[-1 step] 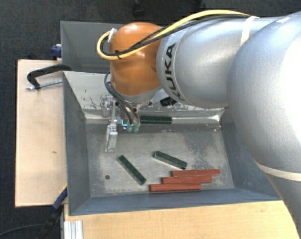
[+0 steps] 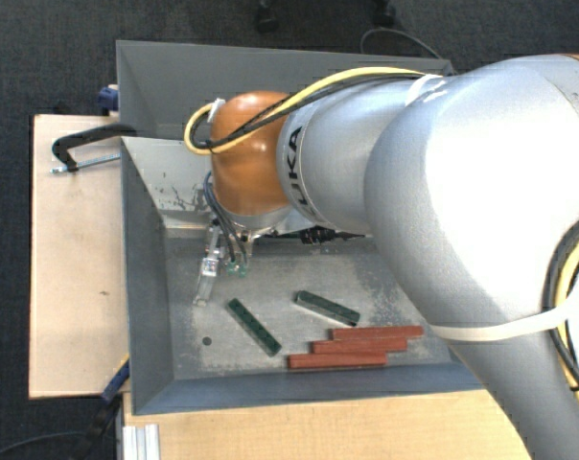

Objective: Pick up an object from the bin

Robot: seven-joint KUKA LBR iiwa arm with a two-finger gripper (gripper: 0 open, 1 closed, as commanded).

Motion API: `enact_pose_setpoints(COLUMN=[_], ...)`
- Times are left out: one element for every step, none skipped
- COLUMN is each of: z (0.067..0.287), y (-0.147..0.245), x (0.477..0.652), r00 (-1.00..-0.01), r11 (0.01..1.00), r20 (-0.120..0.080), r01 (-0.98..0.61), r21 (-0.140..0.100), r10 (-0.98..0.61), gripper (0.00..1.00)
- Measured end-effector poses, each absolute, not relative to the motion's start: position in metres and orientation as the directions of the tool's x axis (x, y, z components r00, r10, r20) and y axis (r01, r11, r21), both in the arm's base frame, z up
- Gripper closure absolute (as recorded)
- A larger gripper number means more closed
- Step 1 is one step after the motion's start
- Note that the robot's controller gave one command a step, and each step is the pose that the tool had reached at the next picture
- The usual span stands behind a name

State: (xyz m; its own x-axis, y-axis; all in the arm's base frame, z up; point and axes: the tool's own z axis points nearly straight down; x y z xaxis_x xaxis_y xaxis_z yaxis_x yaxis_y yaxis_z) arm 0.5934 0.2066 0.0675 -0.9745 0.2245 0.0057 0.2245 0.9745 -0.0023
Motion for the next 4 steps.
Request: enact_pose_setpoints(z=[0.101,0.111,0.068,0.068], y=[0.15,0.147,0.132,0.132], x=[0.529,0.49,0.492,0.492], r00=[-0.864,-0.84,-0.807,-0.808], r11=[0.864,0.841,0.807,0.808], r20=[0.002,0.004,0.004,0.003], r01=[0.504,0.542,0.59,0.59], r21=[-0.002,-0.002,-0.004,-0.001], r10=[0.504,0.542,0.59,0.59], gripper=[0.0,0.0,0.0,0.0])
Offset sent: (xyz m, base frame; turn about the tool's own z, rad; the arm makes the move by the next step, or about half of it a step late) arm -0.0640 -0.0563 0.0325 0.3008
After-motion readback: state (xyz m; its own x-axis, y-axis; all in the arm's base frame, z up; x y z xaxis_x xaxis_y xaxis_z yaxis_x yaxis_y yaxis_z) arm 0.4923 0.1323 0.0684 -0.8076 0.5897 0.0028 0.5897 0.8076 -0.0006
